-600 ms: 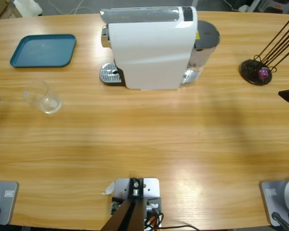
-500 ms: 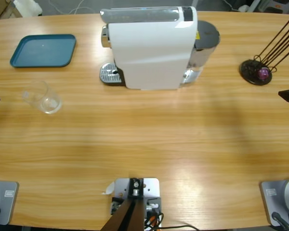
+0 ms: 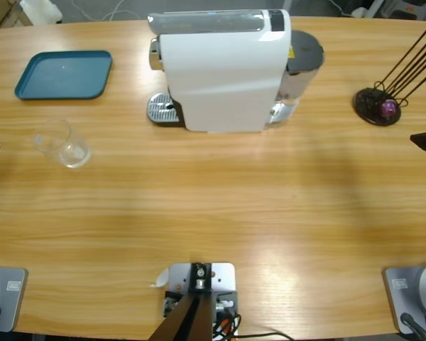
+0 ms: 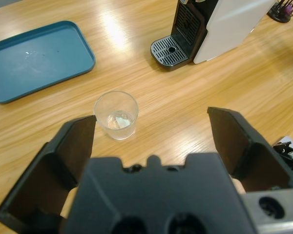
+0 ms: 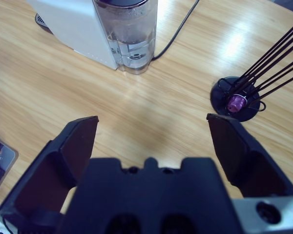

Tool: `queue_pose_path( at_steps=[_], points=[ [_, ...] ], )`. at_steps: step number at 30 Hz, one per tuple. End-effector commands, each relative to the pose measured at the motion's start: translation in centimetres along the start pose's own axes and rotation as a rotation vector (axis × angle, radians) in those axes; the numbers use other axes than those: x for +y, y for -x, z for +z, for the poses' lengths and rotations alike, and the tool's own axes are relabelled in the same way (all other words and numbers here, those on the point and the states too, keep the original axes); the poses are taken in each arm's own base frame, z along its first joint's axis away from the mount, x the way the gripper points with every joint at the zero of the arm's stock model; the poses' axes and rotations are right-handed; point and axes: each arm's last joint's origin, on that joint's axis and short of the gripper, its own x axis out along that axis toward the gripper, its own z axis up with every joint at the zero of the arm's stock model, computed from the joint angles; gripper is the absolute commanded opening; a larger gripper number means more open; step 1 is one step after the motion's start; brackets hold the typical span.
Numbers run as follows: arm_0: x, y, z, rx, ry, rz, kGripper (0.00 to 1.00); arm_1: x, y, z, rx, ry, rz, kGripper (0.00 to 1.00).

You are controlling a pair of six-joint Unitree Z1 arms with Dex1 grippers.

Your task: Pour coffee

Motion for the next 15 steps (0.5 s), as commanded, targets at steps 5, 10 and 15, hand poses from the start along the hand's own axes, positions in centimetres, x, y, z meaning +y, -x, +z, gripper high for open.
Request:
queue_pose_path(
  at_steps=[5,10,15],
  points=[
    [-0.7,-6.9,9.4,-0.004,0.269,-0.134,0.994,0.0,-1.1,0.6,0.045,-0.006,0.004,1.0],
    [-1.5,-11.9,14.6,-0.014,0.399,-0.289,0.969,0.0,-1.1,0.5,0.043,-0.011,0.0,1.0],
    [-2.6,-17.1,16.8,0.056,0.435,-0.331,0.977,0.0,-0.8,0.4,0.03,-0.014,-0.002,1.0]
  ],
)
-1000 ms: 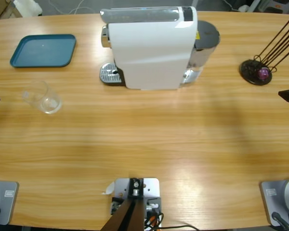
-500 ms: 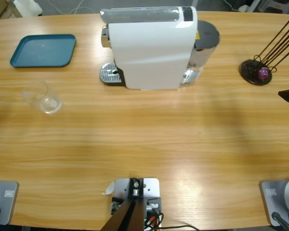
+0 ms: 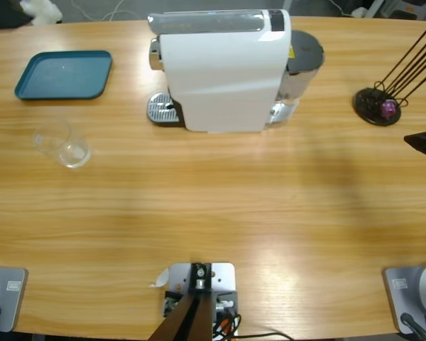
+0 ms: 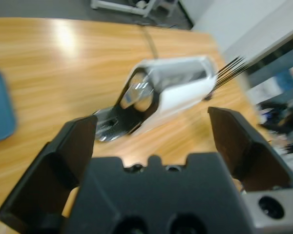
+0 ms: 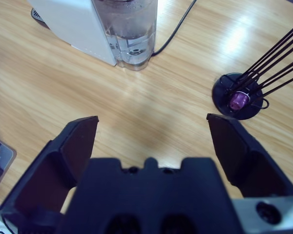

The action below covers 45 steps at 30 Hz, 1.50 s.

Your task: Pour coffee

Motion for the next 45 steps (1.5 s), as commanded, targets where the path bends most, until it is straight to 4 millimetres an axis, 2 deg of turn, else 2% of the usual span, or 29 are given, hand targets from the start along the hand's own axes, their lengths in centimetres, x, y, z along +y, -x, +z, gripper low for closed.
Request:
queue_pose_path(
  at_steps=[1,4,11,19,25,31,33,36,37,40,42,44,45],
  points=[
    [0.0,-9.6,2.0,0.144,0.114,-0.052,0.976,0.0,-0.1,0.1,-0.001,-0.011,-0.002,1.0],
    [-0.3,-11.8,1.2,0.205,0.131,-0.065,0.968,0.0,-0.1,0.0,-0.005,-0.013,-0.004,1.0],
    [0.0,-13.9,0.5,0.287,0.182,-0.109,0.969,0.0,-0.1,0.0,-0.008,-0.013,-0.007,1.0],
    [0.3,-15.0,0.8,0.286,0.179,-0.098,0.968,0.0,0.1,-0.2,-0.018,-0.012,-0.007,1.0],
    [0.5,-15.1,1.0,0.271,0.168,-0.082,0.95,0.0,0.2,-0.2,-0.02,-0.012,-0.007,1.0],
    [0.8,-14.9,1.3,0.252,0.166,-0.062,0.796,0.0,0.2,-0.2,-0.019,-0.012,-0.007,1.0],
    [0.9,-15.0,1.3,0.256,0.175,-0.06,0.694,0.0,0.1,-0.2,-0.019,-0.012,-0.007,1.0],
    [1.0,-15.1,1.1,0.264,0.182,-0.06,0.657,0.0,0.1,-0.2,-0.018,-0.012,-0.007,1.0],
    [1.0,-15.1,1.1,0.267,0.183,-0.059,0.575,0.0,0.1,-0.2,-0.018,-0.012,-0.007,1.0],
    [1.1,-15.0,1.1,0.265,0.183,-0.056,0.515,0.0,0.2,-0.2,-0.02,-0.012,-0.007,0.995],
    [1.1,-14.9,1.1,0.262,0.178,-0.053,0.396,0.0,0.2,-0.2,-0.02,-0.012,-0.007,0.99],
    [1.2,-14.9,1.2,0.261,0.179,-0.052,0.372,0.0,0.2,-0.2,-0.02,-0.012,-0.007,0.987],
    [1.2,-15.0,1.2,0.26,0.179,-0.051,0.3,0.0,0.2,-0.2,-0.02,-0.012,-0.007,0.987]
  ],
)
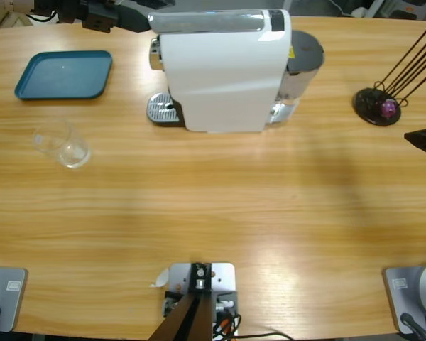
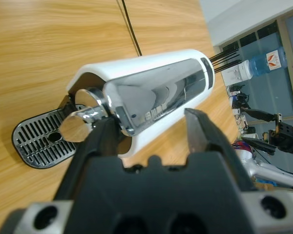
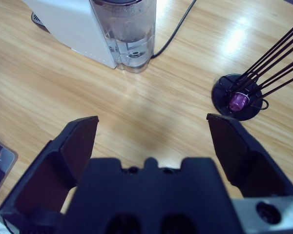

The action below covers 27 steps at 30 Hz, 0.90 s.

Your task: Pour coffee

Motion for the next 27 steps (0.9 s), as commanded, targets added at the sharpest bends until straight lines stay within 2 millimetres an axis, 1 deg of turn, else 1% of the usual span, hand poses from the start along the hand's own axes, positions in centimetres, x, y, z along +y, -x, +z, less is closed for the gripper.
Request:
queue_pose_path(
  at_steps=[1,2,3,4,5,14,17,20,23,27],
  points=[
    [1.5,-1.6,-0.3,0.028,0.029,0.039,0.26,0.0,0.2,-0.3,-0.012,-0.003,-0.005,0.987],
    [1.5,-1.6,-0.2,0.028,0.033,0.039,0.233,0.0,0.2,-0.3,-0.012,-0.003,-0.004,0.987],
    [1.5,-1.6,-0.2,0.027,0.033,0.039,0.124,0.0,0.2,-0.3,-0.012,-0.003,-0.005,0.987],
    [1.5,-1.6,-0.2,0.026,0.035,0.04,0.094,0.0,0.2,-0.3,-0.012,-0.003,-0.005,0.987],
    [1.5,-1.5,-0.3,0.026,0.037,0.041,0.007,0.0,0.2,-0.3,-0.012,-0.003,-0.005,0.987],
    [1.3,-1.5,-0.4,0.015,0.035,0.054,0.0,0.0,0.2,-0.4,-0.015,-0.003,-0.005,0.987],
    [0.4,-0.8,0.2,-0.012,0.025,0.033,0.0,0.0,0.2,-0.4,-0.016,-0.003,-0.005,0.987],
    [-1.1,0.0,0.9,-0.045,0.009,-0.003,0.0,0.1,0.3,-0.4,-0.017,-0.003,-0.005,0.984],
    [-2.4,0.5,0.6,-0.042,-0.009,-0.03,0.0,0.1,0.3,-0.4,-0.018,-0.003,-0.005,0.982],
    [-3.1,1.0,0.5,-0.047,-0.017,-0.044,0.0,0.1,0.3,-0.4,-0.019,-0.003,-0.005,0.982]
  ],
)
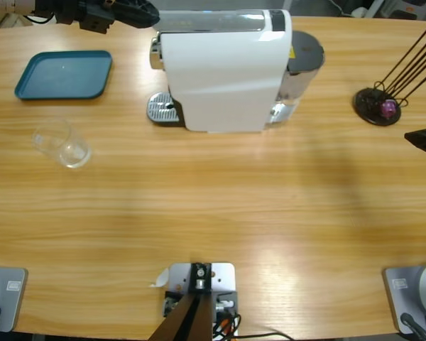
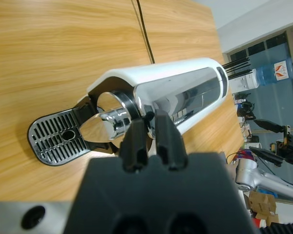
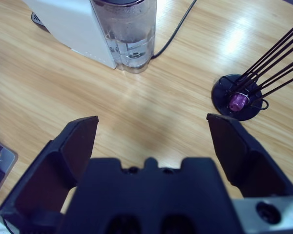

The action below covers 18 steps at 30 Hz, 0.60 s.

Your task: Pour coffee

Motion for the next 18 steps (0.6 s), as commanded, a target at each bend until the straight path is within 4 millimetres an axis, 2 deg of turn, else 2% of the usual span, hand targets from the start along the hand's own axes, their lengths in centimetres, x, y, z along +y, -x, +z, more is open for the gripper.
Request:
queue_pose_path(
  at_steps=[1,7,12,15,16,17,18],
  points=[
    [-3.9,1.4,0.3,-0.037,-0.056,-0.093,0.0,0.1,0.3,-0.4,-0.019,-0.003,-0.005,0.982],
    [-5.3,2.5,1.2,-0.068,-0.074,-0.122,0.0,0.1,0.3,-0.4,-0.021,-0.003,-0.005,0.982],
    [-5.9,2.8,1.1,-0.07,-0.088,-0.14,0.0,0.1,0.3,-0.4,-0.021,-0.003,-0.005,0.982],
    [-7.2,2.6,1.2,-0.071,-0.146,-0.204,0.0,0.0,-0.2,-0.1,0.0,-0.003,-0.016,0.986],
    [-7.8,2.4,1.2,-0.082,-0.201,-0.231,0.226,-0.2,-0.4,0.0,0.009,-0.004,-0.041,0.987],
    [-8.4,2.5,1.1,-0.094,-0.278,-0.25,0.64,-0.3,-0.5,-0.1,0.012,-0.009,-0.073,0.987],
    [-9.0,2.5,1.0,-0.109,-0.37,-0.266,0.883,-0.5,-0.4,-0.2,0.008,-0.022,-0.112,0.987]
  ],
)
